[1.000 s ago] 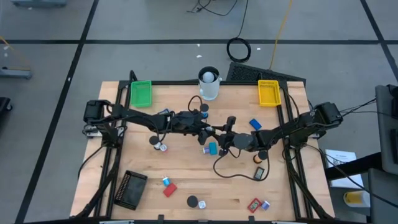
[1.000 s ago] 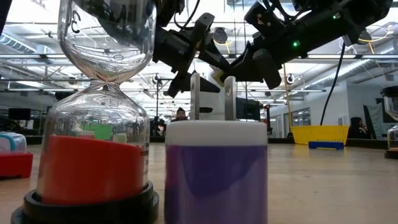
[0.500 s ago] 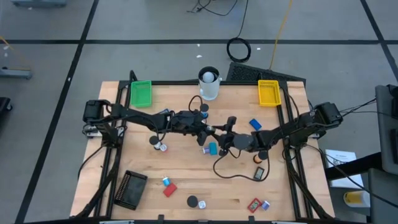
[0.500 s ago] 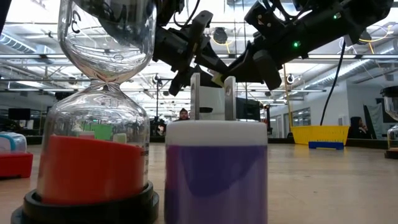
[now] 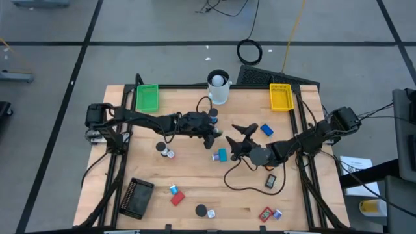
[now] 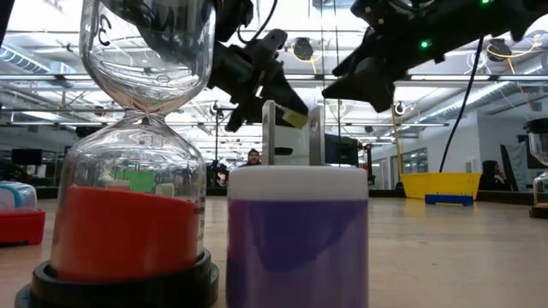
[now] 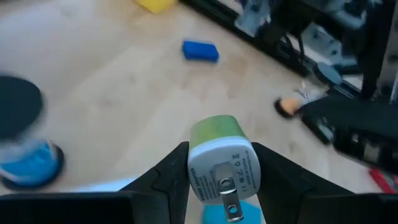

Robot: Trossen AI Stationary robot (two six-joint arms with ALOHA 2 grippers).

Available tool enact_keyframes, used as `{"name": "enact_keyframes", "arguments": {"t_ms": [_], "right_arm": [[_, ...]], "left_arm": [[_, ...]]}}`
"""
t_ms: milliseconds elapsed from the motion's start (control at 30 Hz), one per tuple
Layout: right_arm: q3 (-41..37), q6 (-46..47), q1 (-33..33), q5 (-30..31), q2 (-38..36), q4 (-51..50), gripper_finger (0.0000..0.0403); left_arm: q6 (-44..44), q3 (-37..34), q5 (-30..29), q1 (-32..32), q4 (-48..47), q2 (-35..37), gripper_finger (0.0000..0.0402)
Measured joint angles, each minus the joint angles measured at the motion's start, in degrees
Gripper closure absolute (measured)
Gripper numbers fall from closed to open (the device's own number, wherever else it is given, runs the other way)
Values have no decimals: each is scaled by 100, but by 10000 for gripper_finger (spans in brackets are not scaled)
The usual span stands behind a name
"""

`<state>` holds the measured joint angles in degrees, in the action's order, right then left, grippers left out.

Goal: Pick & Place Office items
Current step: Put the right green charger adapter into the black bin

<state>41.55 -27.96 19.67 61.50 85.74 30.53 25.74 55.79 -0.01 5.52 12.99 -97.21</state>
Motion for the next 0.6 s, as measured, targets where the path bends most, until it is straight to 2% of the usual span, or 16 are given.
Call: {"name": "enact_keyframes", "arguments": {"t_ms": [133, 233, 300, 433, 600], "right_arm": [[-20, 305, 34, -9, -101, -229, 121], [-131, 800, -8, -185, -116, -485, 154], [-277, 1044, -19, -185, -122, -556, 187], [-544, 1442, -53, -597, -114, -551, 268], [-681, 1638, -53, -781, -112, -508, 366]], "left_arm": [[-287, -11, -8, 92, -608, 277, 252], [-500, 0, -6, 65, -1175, 657, 251], [-608, -9, -8, -18, -1795, 968, 251], [-603, -9, 0, -322, -3121, 1656, 251], [-131, -7, -12, -888, -4952, 2473, 250]]}}
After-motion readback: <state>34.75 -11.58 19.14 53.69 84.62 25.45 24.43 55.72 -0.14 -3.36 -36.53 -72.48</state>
